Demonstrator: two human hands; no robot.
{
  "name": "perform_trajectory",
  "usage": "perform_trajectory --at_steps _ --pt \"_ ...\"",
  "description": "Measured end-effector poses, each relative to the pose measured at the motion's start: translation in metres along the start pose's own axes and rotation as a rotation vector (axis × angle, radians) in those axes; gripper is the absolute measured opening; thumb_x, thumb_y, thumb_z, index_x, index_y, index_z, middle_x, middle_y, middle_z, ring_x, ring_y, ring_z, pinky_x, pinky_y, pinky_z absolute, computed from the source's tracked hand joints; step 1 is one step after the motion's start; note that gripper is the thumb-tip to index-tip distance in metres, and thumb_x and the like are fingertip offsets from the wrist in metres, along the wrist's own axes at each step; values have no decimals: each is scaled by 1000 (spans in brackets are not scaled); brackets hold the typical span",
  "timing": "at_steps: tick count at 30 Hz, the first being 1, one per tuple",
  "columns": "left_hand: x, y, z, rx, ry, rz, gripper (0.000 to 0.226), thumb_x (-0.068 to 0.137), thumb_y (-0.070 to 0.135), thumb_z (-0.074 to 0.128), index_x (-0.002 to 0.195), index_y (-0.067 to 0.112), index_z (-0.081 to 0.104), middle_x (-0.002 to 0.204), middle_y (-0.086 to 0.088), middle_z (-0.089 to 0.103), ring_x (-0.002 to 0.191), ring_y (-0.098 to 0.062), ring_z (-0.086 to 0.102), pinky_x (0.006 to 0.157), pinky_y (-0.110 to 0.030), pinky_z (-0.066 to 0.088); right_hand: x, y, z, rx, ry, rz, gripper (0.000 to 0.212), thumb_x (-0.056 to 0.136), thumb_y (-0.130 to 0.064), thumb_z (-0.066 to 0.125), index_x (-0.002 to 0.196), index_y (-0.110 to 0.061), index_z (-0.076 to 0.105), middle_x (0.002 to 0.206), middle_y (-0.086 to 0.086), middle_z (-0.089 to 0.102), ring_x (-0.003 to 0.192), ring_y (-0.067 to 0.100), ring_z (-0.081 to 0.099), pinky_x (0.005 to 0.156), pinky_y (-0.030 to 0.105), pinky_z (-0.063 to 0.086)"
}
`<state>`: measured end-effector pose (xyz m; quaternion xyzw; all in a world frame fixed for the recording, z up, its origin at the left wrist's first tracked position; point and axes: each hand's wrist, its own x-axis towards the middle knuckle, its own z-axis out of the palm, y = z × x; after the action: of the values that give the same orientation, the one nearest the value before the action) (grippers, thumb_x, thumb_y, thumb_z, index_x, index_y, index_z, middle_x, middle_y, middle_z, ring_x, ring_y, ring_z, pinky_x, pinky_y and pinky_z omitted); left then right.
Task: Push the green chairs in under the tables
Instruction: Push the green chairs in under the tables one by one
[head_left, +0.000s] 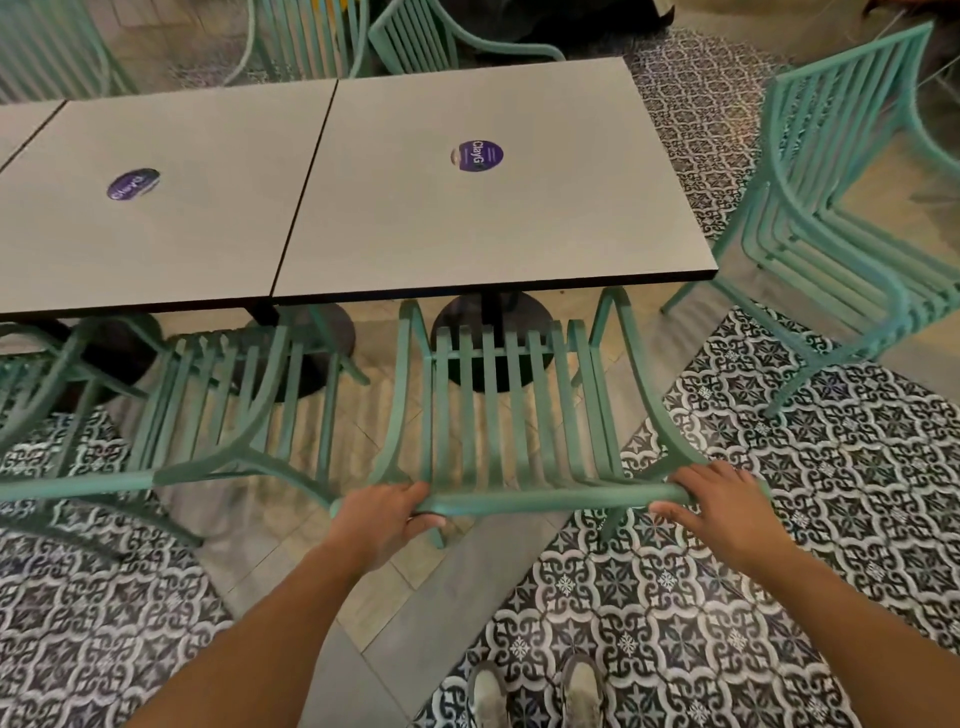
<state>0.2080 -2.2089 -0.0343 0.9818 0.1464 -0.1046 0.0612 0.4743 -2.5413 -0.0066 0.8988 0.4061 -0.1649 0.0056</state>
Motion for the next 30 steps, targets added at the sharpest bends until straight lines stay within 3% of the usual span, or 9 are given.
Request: perform_trajectory --at_steps 6,14,17,24,30 --pt "17 -1 -6 4 -12 1 92 69 86 -15 106 30 49 92 11 58 81 -13 59 70 -35 52 19 15 3 12 83 -23 75 75 -86 7 105 -39 57 97 -24 54 93 3 40 79 28 29" --pt "35 -5 -16 7 -53 -18 73 78 82 4 103 30 50 88 12 58 76 -11 58 68 -34 53 37 18 -1 -6 66 -30 67 81 -84 12 108 -40 55 102 -23 56 97 2 40 91 32 34" --pt "38 -5 -19 2 -62 -26 68 80 79 12 104 29 51 88 11 58 77 -13 58 69 -36 53 42 19 -3 6 81 -30 66 81 -83 16 107 -37 57 102 -20 59 95 4 40 88 32 33" --pt "39 -9 -19 -4 -58 -21 85 71 86 -5 105 30 50 89 12 58 78 -12 57 67 -33 51 46 19 -3 18 104 -48 77 75 -86 6 107 -37 57 101 -20 58 95 5 42 85 30 32" --pt "41 -14 -27 15 -116 -72 56 82 76 19 99 32 48 86 11 57 76 -11 58 69 -34 53 52 12 -6 17 103 -56 74 74 -84 7 105 -38 56 99 -21 54 95 4 40 84 29 32"
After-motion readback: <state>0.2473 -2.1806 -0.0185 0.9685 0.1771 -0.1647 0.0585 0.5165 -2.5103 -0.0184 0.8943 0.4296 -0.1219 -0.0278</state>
